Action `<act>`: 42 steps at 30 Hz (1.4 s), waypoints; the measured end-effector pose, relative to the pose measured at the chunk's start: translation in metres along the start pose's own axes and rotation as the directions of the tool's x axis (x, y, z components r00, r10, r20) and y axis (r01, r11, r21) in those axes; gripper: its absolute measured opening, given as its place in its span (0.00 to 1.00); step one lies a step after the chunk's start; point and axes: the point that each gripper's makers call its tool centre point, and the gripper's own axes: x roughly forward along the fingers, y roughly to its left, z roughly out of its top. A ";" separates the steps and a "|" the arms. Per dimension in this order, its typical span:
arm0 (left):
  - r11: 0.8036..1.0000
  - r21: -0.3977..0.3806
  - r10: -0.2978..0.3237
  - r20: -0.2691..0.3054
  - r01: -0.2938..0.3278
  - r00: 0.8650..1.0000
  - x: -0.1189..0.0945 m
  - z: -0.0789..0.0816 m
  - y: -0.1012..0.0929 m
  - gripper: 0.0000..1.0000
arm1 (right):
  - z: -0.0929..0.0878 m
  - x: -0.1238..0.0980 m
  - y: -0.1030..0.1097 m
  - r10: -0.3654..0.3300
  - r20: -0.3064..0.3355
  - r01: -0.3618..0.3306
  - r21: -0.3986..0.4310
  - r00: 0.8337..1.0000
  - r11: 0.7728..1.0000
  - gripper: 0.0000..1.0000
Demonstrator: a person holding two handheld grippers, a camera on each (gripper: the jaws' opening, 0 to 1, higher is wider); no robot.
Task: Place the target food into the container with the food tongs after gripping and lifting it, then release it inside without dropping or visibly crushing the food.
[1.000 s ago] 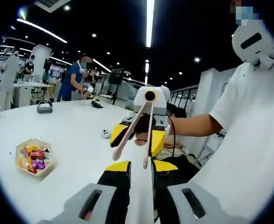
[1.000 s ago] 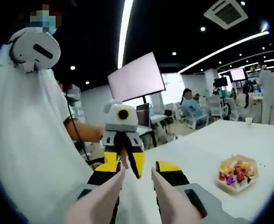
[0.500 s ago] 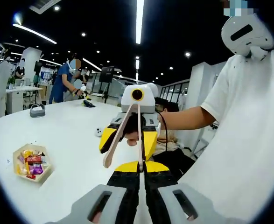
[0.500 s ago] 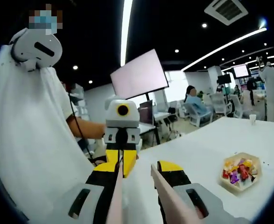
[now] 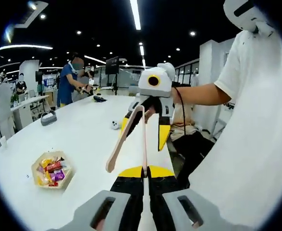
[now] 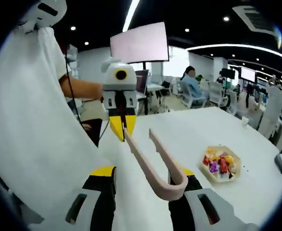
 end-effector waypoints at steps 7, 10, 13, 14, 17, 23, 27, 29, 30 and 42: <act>0.998 0.068 0.012 -0.083 -0.006 0.996 0.001 -0.009 0.003 0.00 | -0.020 -0.006 -0.008 -0.038 -0.094 0.037 -0.016 0.995 0.999 0.41; 0.991 0.134 0.030 -0.164 -0.008 0.986 -0.005 -0.020 0.006 0.00 | -0.021 -0.016 -0.020 -0.085 -0.079 0.085 -0.001 0.993 0.996 0.41; 0.990 0.139 0.025 -0.172 -0.001 0.985 -0.006 -0.022 0.003 0.00 | -0.014 -0.021 -0.023 -0.112 -0.052 0.111 -0.019 0.992 0.994 0.41; 0.990 0.144 0.022 -0.175 0.004 0.984 -0.006 -0.023 0.001 0.00 | -0.013 -0.018 -0.021 -0.104 -0.057 0.103 -0.021 0.993 0.994 0.41; 0.983 0.182 0.030 -0.220 0.011 0.975 -0.004 -0.028 0.000 0.00 | -0.016 0.000 -0.014 -0.073 -0.088 0.070 -0.038 0.993 0.997 0.41; 0.977 0.212 0.031 -0.239 0.021 0.971 -0.002 -0.029 -0.006 0.00 | -0.029 0.024 -0.007 -0.050 -0.166 0.034 -0.096 0.985 0.995 0.23; 0.976 0.220 0.042 -0.232 0.010 0.972 -0.007 -0.028 -0.005 0.00 | -0.036 0.030 -0.006 -0.059 -0.202 0.031 -0.139 0.978 0.990 0.19; 0.970 0.241 0.050 -0.239 0.009 0.970 -0.007 -0.032 -0.005 0.00 | -0.036 0.030 -0.006 -0.057 -0.199 0.026 -0.152 0.978 0.988 0.18; 0.959 0.282 0.091 -0.227 -0.024 0.970 -0.007 -0.031 0.000 0.00 | -0.036 0.030 -0.011 -0.090 -0.197 0.055 -0.176 0.976 0.983 0.18; 0.970 0.193 0.183 -0.174 -0.149 0.968 -0.007 -0.032 0.021 0.49 | -0.046 0.033 -0.006 -0.084 -0.242 0.053 -0.129 0.967 0.990 0.18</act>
